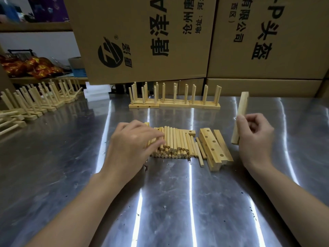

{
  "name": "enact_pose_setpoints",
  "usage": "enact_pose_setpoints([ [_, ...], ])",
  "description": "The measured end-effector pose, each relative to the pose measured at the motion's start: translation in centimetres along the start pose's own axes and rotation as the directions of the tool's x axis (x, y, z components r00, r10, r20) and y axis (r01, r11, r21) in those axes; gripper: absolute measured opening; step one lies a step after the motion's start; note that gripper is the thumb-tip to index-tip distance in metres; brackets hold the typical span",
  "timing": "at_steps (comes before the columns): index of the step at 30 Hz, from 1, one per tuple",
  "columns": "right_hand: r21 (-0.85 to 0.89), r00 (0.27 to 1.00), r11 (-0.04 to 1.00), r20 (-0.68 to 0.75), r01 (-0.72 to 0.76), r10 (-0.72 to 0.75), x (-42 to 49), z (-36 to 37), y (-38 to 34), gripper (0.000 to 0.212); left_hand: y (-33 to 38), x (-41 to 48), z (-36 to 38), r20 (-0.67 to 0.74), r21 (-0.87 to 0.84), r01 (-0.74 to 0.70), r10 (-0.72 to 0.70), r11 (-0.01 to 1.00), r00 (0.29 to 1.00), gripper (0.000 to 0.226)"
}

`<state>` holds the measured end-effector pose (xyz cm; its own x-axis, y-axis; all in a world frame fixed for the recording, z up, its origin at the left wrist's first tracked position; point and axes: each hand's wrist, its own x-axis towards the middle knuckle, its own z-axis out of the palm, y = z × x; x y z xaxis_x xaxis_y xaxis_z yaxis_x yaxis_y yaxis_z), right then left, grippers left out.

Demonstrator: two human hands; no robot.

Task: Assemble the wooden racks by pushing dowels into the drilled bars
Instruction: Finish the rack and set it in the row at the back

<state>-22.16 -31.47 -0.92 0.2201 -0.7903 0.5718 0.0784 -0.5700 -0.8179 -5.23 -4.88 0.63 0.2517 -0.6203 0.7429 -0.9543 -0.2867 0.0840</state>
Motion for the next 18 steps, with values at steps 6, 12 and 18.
enact_pose_setpoints([
  [6,0.15,0.957,0.983,0.25,0.11,-0.145,-1.5,0.4,-7.4,0.012,1.7,0.4,-0.6,-0.144,-0.548,0.297,-0.438,0.782,0.887,0.018],
  [12,0.265,0.865,0.964,0.482,0.008,-0.139,-5.6,0.5,-11.2,0.014,2.9,1.1,-1.3,0.109,-0.849,0.407,-0.641,0.338,0.76,0.024],
  [18,0.196,0.872,0.976,0.456,0.097,-0.178,-7.9,1.3,-9.7,0.019,4.0,1.3,-0.9,0.571,-0.817,0.568,-0.278,-0.1,0.773,0.054],
])
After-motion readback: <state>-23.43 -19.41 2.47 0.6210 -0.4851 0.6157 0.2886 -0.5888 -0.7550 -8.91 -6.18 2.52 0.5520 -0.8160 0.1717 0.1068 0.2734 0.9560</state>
